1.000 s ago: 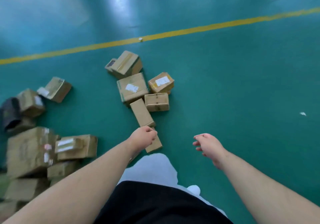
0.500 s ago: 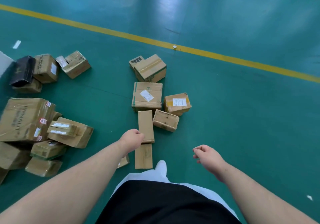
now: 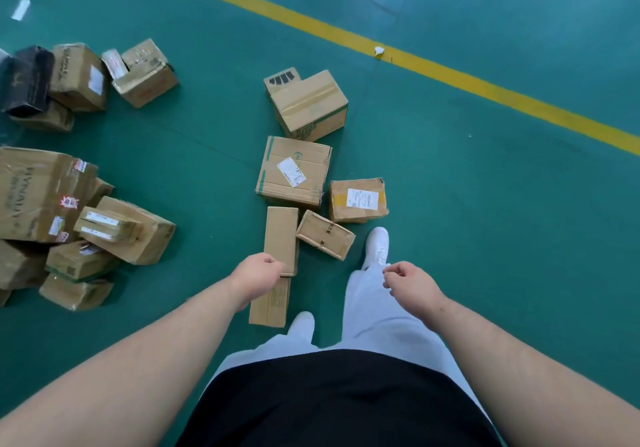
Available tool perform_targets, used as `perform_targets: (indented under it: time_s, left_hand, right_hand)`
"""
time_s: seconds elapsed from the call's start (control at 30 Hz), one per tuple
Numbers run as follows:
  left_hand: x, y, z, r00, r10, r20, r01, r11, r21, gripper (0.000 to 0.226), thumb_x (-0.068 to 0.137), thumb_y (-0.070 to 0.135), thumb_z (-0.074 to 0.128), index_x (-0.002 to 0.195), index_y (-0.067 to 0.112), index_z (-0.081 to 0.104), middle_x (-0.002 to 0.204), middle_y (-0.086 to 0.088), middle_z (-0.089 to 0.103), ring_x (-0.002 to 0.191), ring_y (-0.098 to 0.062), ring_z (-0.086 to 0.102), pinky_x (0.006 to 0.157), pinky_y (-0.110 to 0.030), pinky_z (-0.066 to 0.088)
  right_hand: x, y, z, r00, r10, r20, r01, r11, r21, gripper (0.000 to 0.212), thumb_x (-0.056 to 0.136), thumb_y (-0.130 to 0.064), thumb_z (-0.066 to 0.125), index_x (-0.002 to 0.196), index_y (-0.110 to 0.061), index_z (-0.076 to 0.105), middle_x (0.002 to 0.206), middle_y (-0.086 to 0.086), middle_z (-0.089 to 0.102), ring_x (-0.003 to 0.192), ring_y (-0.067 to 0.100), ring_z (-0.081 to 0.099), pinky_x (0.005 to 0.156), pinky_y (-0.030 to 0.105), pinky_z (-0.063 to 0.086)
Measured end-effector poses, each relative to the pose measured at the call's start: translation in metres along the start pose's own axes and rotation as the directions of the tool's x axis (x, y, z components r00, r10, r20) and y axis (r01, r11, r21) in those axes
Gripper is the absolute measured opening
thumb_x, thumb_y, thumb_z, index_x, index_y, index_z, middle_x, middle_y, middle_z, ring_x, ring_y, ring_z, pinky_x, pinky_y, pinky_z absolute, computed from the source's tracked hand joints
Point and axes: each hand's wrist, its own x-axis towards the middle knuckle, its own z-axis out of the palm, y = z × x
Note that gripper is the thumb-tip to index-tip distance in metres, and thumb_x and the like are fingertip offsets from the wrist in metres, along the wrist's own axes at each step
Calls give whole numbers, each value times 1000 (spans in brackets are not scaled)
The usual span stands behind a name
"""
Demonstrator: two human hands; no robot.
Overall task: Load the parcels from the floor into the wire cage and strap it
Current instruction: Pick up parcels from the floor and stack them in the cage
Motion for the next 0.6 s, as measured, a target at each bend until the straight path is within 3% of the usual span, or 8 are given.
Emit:
perform_targets:
  time_s: [0.17,0.37,0.43,0.53,0.6]
  left_hand:
    - [57,71,14,984,-155,-85,143,981,-129,22,102,33,49,104,19,65,105,-3,69,105,-28,65,98,-44,52]
    - [159,132,59,973,-229,27,230,962,-147,21,91,40,57,89,25,72,93,-3,75,87,-23,69,84,-41,57]
    - [202,145,74,969,-234,80,244,957,-156,21,93,37,57,94,22,71,97,-7,75,82,-21,65,82,-39,56]
    - [286,162,99,971,-213,110,228,962,-152,15,97,33,58,103,23,67,102,-1,72,95,-19,66,91,-38,56]
    - [352,170,115,972,-210,103,227,957,-184,16,100,33,58,112,23,62,107,3,68,95,-15,63,80,-34,55]
  right_hand:
    - [116,-36,-73,996,49,77,-42,995,-89,19,96,-25,47,108,-25,62,105,2,71,89,23,66,79,34,54]
    - [251,-44,-126,980,166,109,-126,943,-307,32,98,-29,43,126,-24,59,107,-5,67,88,16,65,72,29,49]
    - [291,-42,-128,971,211,113,-158,921,-356,36,99,-29,42,132,-25,57,104,-5,66,83,16,66,68,28,49]
    - [358,-37,-118,970,220,107,-165,913,-373,43,100,-27,42,142,-25,50,96,-7,65,75,18,67,65,28,52]
    - [411,-31,-106,975,205,91,-162,924,-348,49,100,-26,42,150,-26,43,94,-3,67,63,18,62,62,28,52]
